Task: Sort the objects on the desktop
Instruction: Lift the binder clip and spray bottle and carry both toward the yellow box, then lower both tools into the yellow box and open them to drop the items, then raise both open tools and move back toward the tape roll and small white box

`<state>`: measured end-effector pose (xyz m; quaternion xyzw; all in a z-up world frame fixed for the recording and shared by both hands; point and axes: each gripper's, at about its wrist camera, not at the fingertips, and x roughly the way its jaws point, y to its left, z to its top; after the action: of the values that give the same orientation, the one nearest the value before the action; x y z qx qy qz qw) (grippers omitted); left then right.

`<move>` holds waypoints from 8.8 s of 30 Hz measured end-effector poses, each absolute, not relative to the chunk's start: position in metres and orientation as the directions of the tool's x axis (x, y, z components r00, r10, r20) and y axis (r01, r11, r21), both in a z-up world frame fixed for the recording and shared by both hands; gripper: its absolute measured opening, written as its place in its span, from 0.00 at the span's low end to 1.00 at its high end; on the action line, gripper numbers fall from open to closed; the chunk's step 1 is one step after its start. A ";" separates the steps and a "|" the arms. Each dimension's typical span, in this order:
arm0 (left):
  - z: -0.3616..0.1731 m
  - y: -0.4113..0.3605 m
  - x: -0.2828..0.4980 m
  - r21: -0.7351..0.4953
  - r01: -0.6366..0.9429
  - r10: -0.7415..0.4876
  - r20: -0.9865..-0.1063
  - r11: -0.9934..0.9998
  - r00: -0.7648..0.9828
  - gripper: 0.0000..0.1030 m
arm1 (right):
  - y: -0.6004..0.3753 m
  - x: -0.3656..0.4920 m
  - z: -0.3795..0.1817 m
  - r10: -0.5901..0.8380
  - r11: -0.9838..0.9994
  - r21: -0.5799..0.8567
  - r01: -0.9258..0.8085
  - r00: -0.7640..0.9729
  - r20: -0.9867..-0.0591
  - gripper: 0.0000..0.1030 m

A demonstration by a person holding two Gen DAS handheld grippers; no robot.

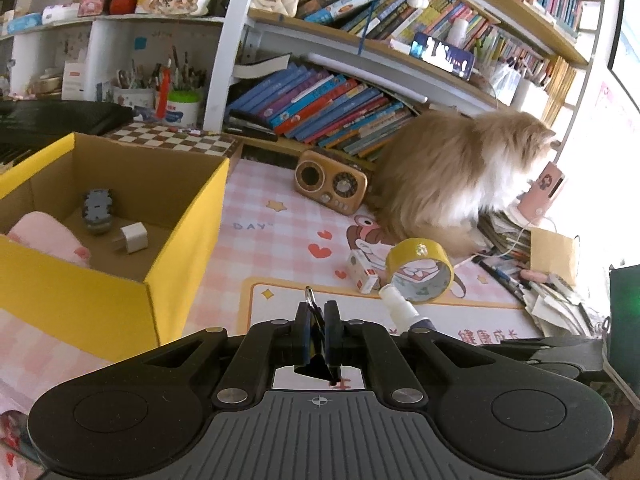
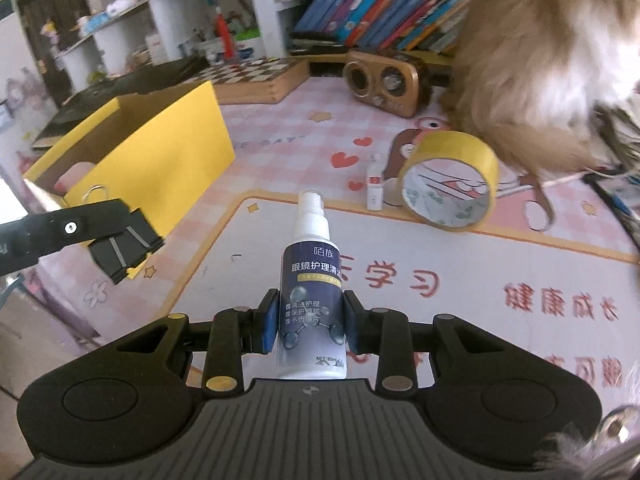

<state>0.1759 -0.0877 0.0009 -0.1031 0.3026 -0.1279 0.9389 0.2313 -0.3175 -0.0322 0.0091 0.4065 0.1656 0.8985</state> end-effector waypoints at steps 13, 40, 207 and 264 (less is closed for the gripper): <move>0.002 -0.045 0.143 -0.305 0.228 -0.362 -0.516 0.925 0.776 0.04 | -0.283 0.177 -0.021 0.235 0.968 0.112 -0.223 0.655 -0.718 0.29; -0.001 0.064 0.058 -0.283 0.253 -0.373 -0.546 0.925 0.750 0.04 | -0.163 0.075 -0.029 0.270 0.961 0.166 -0.222 0.626 -0.731 0.29; 0.003 0.116 0.050 -0.167 -0.045 -0.049 -0.518 0.985 0.854 0.84 | -0.123 0.091 -0.016 0.221 0.965 0.020 -0.261 0.771 -0.597 0.37; -0.026 -0.064 0.130 -0.205 0.310 -0.368 -0.625 0.928 0.688 0.84 | -0.269 0.105 -0.036 -0.016 1.000 -0.007 0.016 0.719 -0.695 0.54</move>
<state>0.1300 -0.0642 -0.0263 -0.0412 0.3489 -0.1847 0.9178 0.1046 -0.2686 -0.0358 0.0000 0.3746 -0.0088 0.9271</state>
